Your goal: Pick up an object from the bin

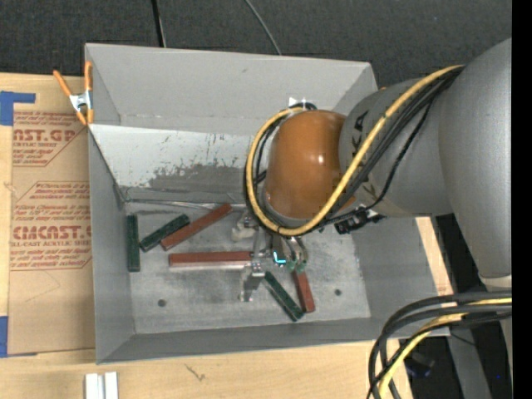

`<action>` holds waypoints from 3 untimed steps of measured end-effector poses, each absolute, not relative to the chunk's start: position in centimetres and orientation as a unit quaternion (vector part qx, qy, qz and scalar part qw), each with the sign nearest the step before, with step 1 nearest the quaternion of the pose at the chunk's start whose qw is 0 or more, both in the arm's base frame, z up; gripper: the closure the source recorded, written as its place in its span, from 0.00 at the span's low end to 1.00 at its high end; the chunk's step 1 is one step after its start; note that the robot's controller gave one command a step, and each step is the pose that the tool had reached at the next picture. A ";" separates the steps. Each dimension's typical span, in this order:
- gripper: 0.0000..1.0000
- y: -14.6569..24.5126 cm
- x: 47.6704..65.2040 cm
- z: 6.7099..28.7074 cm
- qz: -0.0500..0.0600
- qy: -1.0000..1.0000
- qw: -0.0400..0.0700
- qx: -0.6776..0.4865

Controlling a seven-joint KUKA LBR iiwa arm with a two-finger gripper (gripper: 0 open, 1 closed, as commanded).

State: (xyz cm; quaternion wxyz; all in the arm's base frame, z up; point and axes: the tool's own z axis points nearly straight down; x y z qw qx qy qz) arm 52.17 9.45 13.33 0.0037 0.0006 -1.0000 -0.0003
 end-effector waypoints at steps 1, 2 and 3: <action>0.00 9.4 52.3 13.6 0.000 -1.000 0.002 0.001; 0.00 9.2 52.1 13.9 -0.001 -1.000 0.001 0.003; 0.00 7.8 50.8 17.5 0.001 -0.998 0.001 0.064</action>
Offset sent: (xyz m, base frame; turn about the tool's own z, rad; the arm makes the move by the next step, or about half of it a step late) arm -0.0193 -0.0478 0.0380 -0.0244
